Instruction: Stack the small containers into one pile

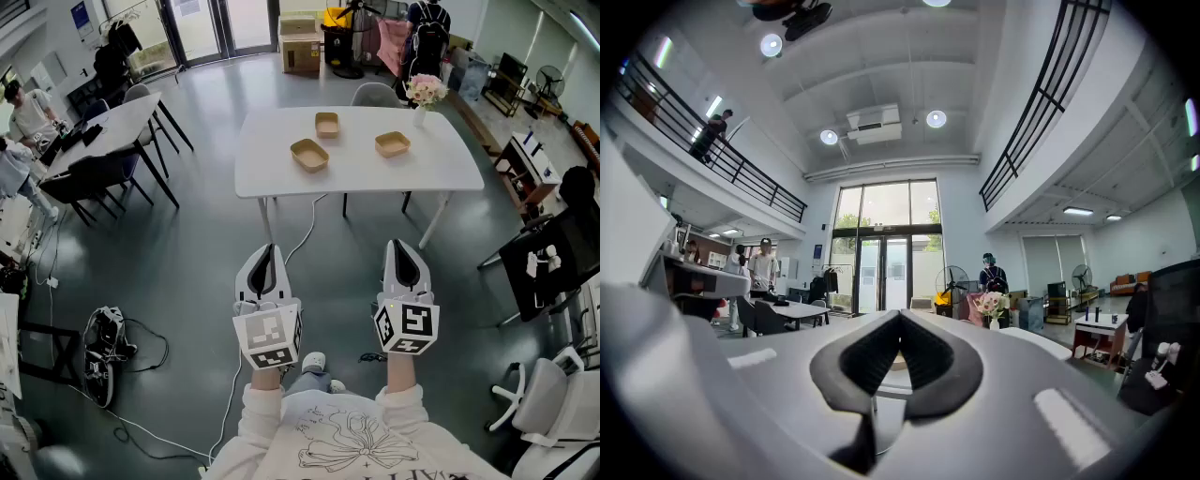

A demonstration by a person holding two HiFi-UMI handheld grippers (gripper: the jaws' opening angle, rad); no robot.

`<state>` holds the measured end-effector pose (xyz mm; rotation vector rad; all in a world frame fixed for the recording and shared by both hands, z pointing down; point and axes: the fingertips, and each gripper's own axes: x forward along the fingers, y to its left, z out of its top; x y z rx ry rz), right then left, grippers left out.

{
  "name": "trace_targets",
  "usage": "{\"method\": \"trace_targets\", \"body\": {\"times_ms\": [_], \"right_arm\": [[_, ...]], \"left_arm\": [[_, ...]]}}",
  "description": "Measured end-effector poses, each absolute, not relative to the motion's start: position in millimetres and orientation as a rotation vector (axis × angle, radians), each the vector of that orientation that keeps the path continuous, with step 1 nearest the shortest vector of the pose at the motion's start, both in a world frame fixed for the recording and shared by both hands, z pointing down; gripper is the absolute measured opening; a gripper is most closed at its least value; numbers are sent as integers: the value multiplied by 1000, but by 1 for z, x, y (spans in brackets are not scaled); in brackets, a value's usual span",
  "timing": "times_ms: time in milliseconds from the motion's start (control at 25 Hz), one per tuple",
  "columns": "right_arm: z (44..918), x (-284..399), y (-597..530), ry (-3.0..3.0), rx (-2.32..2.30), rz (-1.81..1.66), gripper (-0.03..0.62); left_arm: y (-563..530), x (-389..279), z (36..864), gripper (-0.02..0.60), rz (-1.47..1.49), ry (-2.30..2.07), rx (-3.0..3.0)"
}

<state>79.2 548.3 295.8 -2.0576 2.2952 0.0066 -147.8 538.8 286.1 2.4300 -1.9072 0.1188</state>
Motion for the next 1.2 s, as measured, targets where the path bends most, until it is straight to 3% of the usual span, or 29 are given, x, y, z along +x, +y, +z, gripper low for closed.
{"method": "trace_targets", "body": {"times_ms": [1200], "right_arm": [[325, 63, 448, 2276, -2080, -107, 11]], "left_arm": [[439, -171, 315, 9, 151, -1892, 2391]]}}
